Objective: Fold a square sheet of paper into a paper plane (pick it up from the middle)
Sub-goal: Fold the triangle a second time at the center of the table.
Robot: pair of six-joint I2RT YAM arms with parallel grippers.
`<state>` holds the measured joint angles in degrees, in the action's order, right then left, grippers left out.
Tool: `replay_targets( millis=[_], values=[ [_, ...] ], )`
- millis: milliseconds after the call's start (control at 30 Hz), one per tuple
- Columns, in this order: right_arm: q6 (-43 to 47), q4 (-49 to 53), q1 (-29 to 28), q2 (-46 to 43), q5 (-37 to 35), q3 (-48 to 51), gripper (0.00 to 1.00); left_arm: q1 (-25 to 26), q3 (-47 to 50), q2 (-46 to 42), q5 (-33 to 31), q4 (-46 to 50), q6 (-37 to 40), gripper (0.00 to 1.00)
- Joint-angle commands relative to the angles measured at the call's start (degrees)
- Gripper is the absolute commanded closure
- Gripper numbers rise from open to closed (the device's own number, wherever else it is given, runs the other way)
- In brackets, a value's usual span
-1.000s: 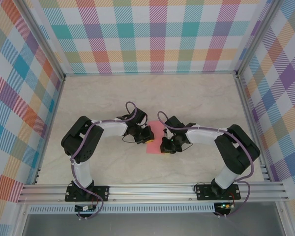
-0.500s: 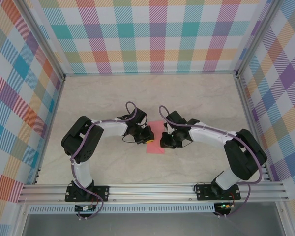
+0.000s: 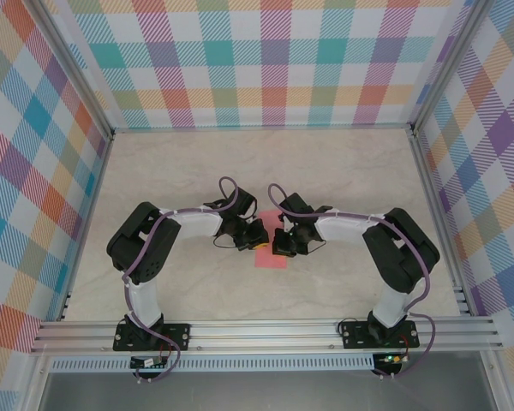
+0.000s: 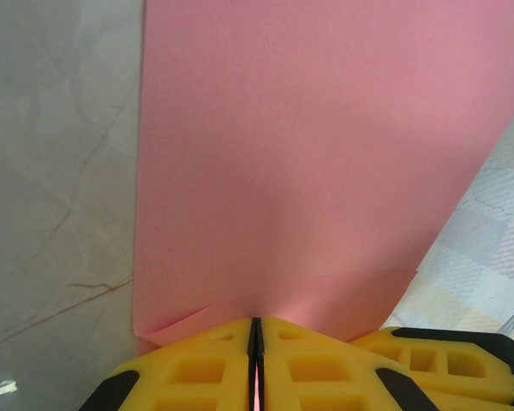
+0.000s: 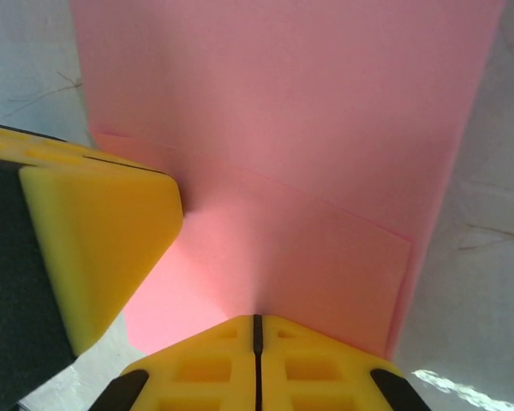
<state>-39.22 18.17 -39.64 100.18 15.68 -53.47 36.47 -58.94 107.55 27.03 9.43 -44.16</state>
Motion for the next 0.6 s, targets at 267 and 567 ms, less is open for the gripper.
replay_targets(
  millis=[267, 567],
  values=[
    [-2.44, -4.50, -0.26, 3.20, 2.28, -0.81, 0.93, 0.09, 0.47, 1.70, -1.61, 3.14, -0.92, 0.89],
    [-1.34, -4.64, -0.23, -1.19, 2.59, 2.34, 0.93, 0.07, 0.53, 1.81, -2.02, 3.49, -0.95, 0.89]
  ],
)
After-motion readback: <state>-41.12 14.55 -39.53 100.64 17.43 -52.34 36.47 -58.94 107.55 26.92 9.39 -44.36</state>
